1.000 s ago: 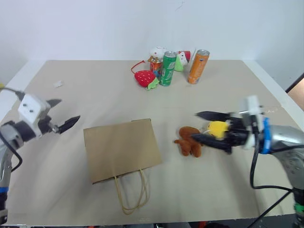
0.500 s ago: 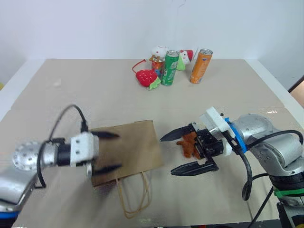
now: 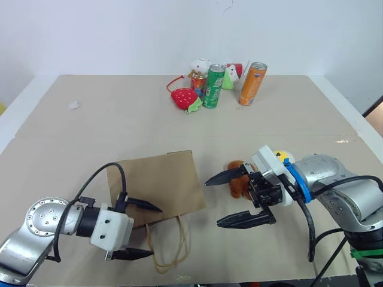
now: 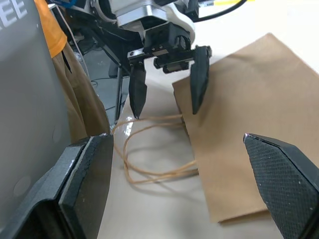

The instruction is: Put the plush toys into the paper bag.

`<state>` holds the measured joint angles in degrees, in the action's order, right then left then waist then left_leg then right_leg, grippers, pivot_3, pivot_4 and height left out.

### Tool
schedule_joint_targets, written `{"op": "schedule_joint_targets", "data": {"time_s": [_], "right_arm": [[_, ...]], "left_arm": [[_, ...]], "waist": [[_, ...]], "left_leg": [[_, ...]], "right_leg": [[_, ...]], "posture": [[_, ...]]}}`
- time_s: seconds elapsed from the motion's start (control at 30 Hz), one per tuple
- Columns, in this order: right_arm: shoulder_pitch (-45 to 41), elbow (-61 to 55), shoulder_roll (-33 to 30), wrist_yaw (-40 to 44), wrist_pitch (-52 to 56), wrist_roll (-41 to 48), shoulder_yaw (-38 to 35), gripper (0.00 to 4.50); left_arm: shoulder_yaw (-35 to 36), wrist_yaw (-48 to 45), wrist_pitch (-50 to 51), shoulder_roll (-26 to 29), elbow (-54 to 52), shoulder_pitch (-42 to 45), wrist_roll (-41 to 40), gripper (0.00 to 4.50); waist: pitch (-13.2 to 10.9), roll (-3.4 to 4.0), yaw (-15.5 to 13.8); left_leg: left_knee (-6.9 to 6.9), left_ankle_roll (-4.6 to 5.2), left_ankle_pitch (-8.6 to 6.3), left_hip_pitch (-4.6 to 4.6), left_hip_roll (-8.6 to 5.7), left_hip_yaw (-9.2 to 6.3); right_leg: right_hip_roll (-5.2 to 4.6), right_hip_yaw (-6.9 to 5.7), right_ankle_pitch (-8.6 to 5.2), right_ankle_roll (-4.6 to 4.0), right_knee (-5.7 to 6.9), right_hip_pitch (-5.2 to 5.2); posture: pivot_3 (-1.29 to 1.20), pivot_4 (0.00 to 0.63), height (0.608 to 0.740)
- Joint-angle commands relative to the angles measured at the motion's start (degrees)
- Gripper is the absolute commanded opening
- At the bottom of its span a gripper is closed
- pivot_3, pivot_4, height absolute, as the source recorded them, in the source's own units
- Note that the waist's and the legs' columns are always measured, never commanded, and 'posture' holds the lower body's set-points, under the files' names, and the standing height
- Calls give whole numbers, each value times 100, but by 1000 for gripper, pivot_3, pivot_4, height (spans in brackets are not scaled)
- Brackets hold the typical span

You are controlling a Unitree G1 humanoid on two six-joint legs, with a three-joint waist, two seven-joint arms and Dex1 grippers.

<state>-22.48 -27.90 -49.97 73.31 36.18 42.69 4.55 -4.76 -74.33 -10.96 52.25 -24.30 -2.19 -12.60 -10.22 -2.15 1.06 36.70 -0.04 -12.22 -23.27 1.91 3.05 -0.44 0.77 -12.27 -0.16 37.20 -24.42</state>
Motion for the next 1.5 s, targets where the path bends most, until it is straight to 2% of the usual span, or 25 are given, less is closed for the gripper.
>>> {"op": "schedule_joint_targets", "data": {"time_s": [0.03,0.23,0.73,1.0,1.33,1.43,1.5], "right_arm": [[69,-251,-36,-101,-65,25,-181,4500],[121,-242,-104,-100,-78,14,-229,4500],[60,-159,-42,-136,-123,-42,-173,4500],[102,-176,2,-186,-142,-100,-125,4500],[237,-216,-23,-210,-227,-159,-149,4500],[274,-220,-35,-203,-257,-176,-156,4500],[269,-202,-31,-197,-275,-201,-138,4500]], "left_arm": [[-233,30,-413,-133,201,276,195,4483],[-227,98,-435,-216,311,401,73,4483],[-432,356,-119,-395,-226,596,-37,4483],[-741,463,-442,-597,64,734,434,4483],[-1080,464,-651,-877,-24,1005,448,4483],[-1178,394,-740,-855,-15,1033,479,3826],[-1232,342,-848,-818,67,1040,495,3134]], "waist": [[0,0,-1],[0,0,5],[0,0,8],[0,0,6],[0,0,8],[0,0,5],[0,0,7]], "left_leg": [[1,0,0,0,1,1],[0,0,0,-1,-1,7],[2,0,0,-2,-1,5],[4,0,0,-2,-3,3],[7,1,0,-2,-4,2],[7,0,0,-2,-4,2],[7,0,0,-2,-4,2]], "right_leg": [[0,1,1,1,0,0],[1,7,2,5,-1,0],[5,6,4,8,-1,1],[9,4,4,9,0,2],[10,7,6,12,0,3],[11,7,6,12,0,4],[11,7,6,12,0,4]], "posture": [[0,150,740],[0,150,740],[0,150,740],[0,150,740],[0,150,740],[0,150,740],[0,150,740]]}}
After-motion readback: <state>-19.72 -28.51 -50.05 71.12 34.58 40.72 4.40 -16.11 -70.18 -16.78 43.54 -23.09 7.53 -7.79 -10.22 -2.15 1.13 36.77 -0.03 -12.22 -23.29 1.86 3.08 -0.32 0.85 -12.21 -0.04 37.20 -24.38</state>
